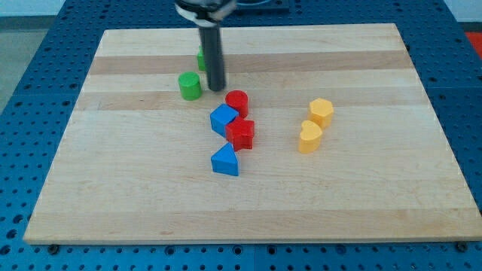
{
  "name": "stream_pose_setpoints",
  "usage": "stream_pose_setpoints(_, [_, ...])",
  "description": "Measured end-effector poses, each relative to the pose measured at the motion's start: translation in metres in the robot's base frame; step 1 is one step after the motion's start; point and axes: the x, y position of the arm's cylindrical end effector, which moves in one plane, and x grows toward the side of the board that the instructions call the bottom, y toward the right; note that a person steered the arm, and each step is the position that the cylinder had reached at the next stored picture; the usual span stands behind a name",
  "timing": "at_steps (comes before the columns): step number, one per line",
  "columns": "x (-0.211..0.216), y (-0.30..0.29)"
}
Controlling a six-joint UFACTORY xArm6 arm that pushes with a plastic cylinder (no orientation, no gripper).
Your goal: Push the green star towards bottom
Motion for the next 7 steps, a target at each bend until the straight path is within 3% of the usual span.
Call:
stream_pose_setpoints(1, [-0.004,0.042])
stream_pose_setpoints(2, [-0.037,0.032])
stream_pose_setpoints(5, [-0.05,-0.049])
stream_pose_setpoints(7, [-0.012,-0.017])
